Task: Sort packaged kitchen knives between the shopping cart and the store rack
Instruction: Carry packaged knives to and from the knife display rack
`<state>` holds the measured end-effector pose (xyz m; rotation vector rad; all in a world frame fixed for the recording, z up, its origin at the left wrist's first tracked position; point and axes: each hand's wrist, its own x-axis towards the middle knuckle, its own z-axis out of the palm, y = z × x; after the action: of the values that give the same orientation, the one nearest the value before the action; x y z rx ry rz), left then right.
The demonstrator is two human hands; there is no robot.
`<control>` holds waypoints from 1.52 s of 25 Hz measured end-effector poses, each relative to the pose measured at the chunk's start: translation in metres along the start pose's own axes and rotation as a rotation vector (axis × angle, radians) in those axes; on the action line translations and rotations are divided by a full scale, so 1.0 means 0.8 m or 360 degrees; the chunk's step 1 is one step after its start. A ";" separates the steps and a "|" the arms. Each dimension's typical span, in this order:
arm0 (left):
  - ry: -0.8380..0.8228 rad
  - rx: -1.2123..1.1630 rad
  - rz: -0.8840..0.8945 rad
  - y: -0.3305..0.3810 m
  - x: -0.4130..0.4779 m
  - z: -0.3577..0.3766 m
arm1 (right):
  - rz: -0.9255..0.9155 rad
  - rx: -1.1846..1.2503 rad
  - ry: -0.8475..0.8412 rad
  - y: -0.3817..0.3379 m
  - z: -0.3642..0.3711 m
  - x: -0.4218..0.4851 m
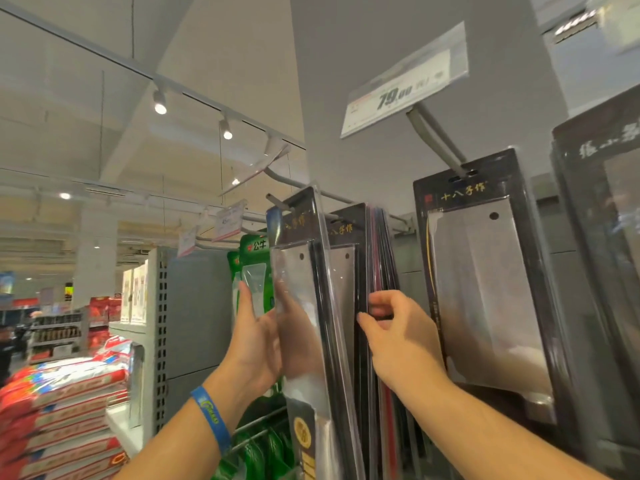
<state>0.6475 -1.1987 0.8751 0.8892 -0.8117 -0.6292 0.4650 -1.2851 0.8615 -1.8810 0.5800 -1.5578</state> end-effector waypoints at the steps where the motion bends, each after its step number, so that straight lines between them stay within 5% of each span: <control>1: 0.0012 0.0037 0.0014 0.002 0.000 -0.002 | 0.0024 0.0039 -0.0038 -0.002 0.002 0.000; 14: -0.0111 0.0400 0.0260 0.024 -0.040 -0.026 | 0.0000 0.0451 -0.0537 -0.024 -0.009 -0.017; 17: 0.0124 0.0927 0.0726 0.030 -0.056 -0.007 | -0.0076 0.0322 -0.0505 -0.022 -0.014 -0.017; 23: 0.0401 0.1914 0.1651 0.021 -0.087 0.068 | -0.0179 -0.0107 0.0109 -0.016 -0.014 0.020; 29: 0.0433 0.1995 0.1602 0.016 -0.066 0.080 | -0.0084 0.0237 0.0097 -0.002 -0.005 0.053; 38: 0.0437 0.1969 0.1636 0.015 -0.054 0.073 | -0.0151 0.0172 -0.0443 -0.025 -0.012 0.063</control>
<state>0.5776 -1.1843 0.8925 1.3991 -1.2443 1.0105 0.4653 -1.3068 0.9122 -2.0204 0.2816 -1.3240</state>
